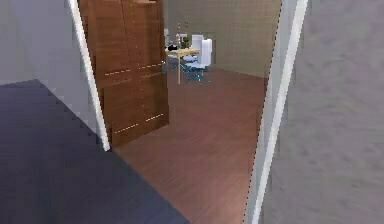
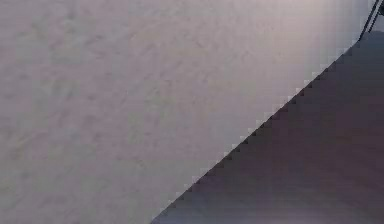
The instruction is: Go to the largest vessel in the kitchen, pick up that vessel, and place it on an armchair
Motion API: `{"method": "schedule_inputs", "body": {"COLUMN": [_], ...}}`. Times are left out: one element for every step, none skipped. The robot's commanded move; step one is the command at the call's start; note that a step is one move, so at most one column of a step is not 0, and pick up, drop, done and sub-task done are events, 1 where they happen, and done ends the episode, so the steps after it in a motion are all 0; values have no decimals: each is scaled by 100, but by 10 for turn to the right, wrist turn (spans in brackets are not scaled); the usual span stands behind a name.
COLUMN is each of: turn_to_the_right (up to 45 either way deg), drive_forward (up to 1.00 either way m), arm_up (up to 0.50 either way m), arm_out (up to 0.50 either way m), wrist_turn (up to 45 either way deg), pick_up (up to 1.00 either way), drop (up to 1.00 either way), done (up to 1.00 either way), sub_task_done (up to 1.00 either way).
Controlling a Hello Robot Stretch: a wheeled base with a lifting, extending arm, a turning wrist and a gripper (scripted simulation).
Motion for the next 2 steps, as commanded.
{"method": "schedule_inputs", "body": {"turn_to_the_right": [-330,-30], "drive_forward": [0,0], "arm_up": [0,0], "arm_out": [0,0], "wrist_turn": [0,0], "pick_up": [0,0], "drop": [0,0], "done": [0,0], "sub_task_done": [0,0]}}
